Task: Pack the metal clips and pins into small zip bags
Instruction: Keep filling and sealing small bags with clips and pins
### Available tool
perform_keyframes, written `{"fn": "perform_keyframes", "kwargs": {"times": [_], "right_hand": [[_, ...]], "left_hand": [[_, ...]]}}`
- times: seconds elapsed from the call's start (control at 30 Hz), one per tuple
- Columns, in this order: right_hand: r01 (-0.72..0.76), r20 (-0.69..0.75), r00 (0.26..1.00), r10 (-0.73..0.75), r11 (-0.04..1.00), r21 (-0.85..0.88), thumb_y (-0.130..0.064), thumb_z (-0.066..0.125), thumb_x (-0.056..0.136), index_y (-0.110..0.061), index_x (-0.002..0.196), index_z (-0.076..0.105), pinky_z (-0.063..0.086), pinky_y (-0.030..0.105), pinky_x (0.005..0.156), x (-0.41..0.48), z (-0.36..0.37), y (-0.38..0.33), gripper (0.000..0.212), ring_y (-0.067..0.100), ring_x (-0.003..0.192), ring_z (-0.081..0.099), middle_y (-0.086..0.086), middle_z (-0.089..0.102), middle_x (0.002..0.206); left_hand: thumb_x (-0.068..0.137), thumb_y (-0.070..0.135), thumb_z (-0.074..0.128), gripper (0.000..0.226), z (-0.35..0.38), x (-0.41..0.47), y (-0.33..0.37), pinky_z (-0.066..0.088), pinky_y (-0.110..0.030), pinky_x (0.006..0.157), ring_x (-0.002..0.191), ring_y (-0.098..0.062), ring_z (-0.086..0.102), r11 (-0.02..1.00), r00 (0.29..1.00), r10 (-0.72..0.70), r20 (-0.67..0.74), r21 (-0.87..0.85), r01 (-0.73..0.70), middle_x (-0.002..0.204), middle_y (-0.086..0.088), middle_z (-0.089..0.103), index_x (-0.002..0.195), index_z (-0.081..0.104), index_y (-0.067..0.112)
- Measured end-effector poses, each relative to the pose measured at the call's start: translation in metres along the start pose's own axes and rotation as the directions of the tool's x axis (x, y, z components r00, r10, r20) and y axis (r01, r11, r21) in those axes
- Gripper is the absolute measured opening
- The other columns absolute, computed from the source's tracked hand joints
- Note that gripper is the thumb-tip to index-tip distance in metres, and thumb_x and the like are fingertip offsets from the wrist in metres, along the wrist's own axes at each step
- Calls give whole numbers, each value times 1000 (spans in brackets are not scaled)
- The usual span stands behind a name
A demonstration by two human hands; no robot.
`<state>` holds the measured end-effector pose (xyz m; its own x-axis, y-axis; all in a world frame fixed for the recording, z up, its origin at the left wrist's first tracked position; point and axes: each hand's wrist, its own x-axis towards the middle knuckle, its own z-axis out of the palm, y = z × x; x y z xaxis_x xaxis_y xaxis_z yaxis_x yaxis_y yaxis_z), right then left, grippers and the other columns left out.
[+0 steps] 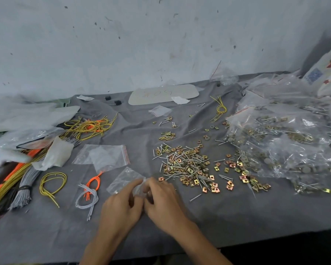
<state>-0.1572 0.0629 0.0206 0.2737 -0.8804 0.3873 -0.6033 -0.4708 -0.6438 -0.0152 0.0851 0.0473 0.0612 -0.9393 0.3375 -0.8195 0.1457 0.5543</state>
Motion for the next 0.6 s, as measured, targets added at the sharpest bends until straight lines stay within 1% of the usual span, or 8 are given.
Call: {"fn": "perform_keyframes", "kwargs": {"times": [0.1, 0.2, 0.3, 0.37, 0.43, 0.47, 0.53, 0.6], "right_hand": [[29, 1, 1000, -29, 1000, -1, -20, 50, 88, -28, 102, 47, 34, 28, 80, -1, 1, -1, 16, 13, 89, 53, -11, 61, 92], [32, -9, 999, -32, 998, 49, -20, 47, 89, -28, 99, 51, 38, 29, 83, 0, 2, -1, 13, 12, 92, 53, -12, 62, 95], [-29, -134, 990, 41, 995, 92, -26, 50, 87, -30, 93, 53, 37, 18, 81, 9, -3, 4, 8, 4, 92, 48, -17, 56, 94], [-61, -187, 979, 76, 994, 86, -24, 54, 89, -27, 94, 58, 41, 21, 78, 29, -16, 14, 8, 6, 88, 52, -14, 60, 92], [-120, -119, 985, 123, 992, 35, -19, 58, 92, -22, 97, 64, 46, 30, 80, 64, -36, 30, 9, 12, 87, 58, -8, 68, 94], [-154, -69, 986, 153, 988, -15, -19, 58, 94, -21, 97, 67, 48, 32, 81, 85, -46, 39, 10, 15, 90, 61, -6, 70, 97], [-206, 14, 978, 210, 970, -129, -19, 56, 97, -18, 101, 69, 50, 34, 86, 125, -60, 53, 14, 19, 97, 64, -2, 72, 103], [-230, 84, 963, 256, 943, -242, -18, 54, 99, -15, 106, 72, 50, 35, 88, 156, -64, 65, 20, 21, 99, 64, 2, 72, 108]], "left_hand": [[81, 25, 61, 39, 3, 0, -1, 49, -37, 62, 65, -25, 63, 1000, 1000, -9, 9, 8, 9, 52, 10, 52, 117, 70, 36], [81, 24, 62, 37, 10, 6, -5, 50, -40, 64, 73, -34, 67, 998, 998, -13, -56, 63, 17, 63, 1, 65, 116, 72, 33], [83, 15, 71, 36, 20, 14, -10, 51, -40, 66, 82, -36, 70, 989, 995, -22, -94, 146, 35, 82, -6, 75, 116, 73, 29], [85, 19, 67, 36, 26, 17, -12, 51, -39, 69, 90, -33, 70, 987, 997, -47, -61, 153, 56, 88, -5, 76, 119, 71, 30], [87, 21, 64, 36, 29, 18, -13, 51, -39, 70, 90, -31, 69, 991, 997, -65, -34, 115, 69, 87, -4, 75, 122, 70, 31], [87, 20, 64, 37, 29, 19, -14, 50, -39, 70, 88, -30, 69, 993, 997, -72, -37, 88, 75, 84, -4, 74, 121, 70, 31], [86, 18, 64, 38, 29, 19, -17, 49, -37, 68, 84, -28, 69, 994, 995, -81, -52, 62, 84, 80, -4, 74, 120, 71, 32], [87, 19, 64, 35, 31, 18, -20, 50, -39, 68, 84, -30, 69, 995, 996, -73, -53, 59, 77, 80, -6, 74, 119, 72, 31]]}}
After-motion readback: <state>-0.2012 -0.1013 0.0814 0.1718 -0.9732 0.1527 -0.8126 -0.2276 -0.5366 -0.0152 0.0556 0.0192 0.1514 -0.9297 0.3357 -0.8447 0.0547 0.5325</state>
